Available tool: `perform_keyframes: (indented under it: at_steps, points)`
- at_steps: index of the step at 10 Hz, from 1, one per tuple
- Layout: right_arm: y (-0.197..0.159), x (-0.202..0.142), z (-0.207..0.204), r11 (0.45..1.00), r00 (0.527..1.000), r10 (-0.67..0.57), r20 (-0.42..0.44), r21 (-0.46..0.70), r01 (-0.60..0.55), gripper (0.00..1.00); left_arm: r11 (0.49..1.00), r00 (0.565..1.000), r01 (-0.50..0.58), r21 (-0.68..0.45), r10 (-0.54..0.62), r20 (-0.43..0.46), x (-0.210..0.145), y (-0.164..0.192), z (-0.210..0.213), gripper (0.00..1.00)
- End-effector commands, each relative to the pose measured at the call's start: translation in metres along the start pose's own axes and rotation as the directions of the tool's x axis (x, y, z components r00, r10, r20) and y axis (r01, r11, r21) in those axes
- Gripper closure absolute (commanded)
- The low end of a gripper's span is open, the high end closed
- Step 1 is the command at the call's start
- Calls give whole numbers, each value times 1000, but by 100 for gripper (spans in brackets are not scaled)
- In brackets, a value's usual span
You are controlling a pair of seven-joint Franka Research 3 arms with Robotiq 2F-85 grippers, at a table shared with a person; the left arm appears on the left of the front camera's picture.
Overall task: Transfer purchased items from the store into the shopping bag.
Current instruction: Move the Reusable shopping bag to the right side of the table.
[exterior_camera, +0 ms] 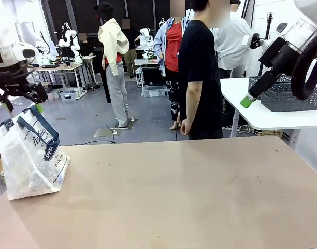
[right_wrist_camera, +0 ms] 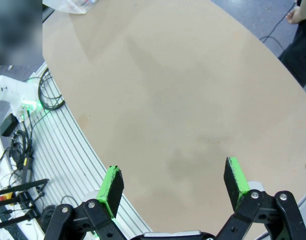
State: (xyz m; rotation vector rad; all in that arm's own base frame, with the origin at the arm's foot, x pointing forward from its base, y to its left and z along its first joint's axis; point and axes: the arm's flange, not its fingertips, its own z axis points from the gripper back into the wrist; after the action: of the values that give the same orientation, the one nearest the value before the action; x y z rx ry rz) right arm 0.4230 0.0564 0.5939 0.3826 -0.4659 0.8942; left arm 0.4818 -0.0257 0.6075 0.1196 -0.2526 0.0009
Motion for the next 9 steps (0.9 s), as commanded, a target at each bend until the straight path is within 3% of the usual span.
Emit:
perform_keyframes:
  at_steps: [1, 2, 4, 7, 9]
  points:
    - [2, 0, -1, 1000, 1000, -8, -5, -4, 8, 0, 988, 987, 157, -1, -157, -45, 4, -11, 19, 0]
    - [2, 0, -1, 1000, 1000, -8, -5, -4, 8, 0, 957, 959, 284, -51, -285, -7, 6, -19, 26, 0]
    - [2, 0, -1, 1000, 1000, -8, -5, -4, 8, 0, 839, 845, 534, -105, -531, 62, 13, -31, 31, 0]
    - [2, 0, -1, 1000, 1000, -8, -5, -4, 8, 0, 683, 677, 726, -77, -690, 257, 33, -35, 26, 0]
    - [2, 0, -1, 1000, 1000, -8, -5, -4, 8, 0, 570, 581, 808, -149, -730, 361, 43, -36, 15, 0]
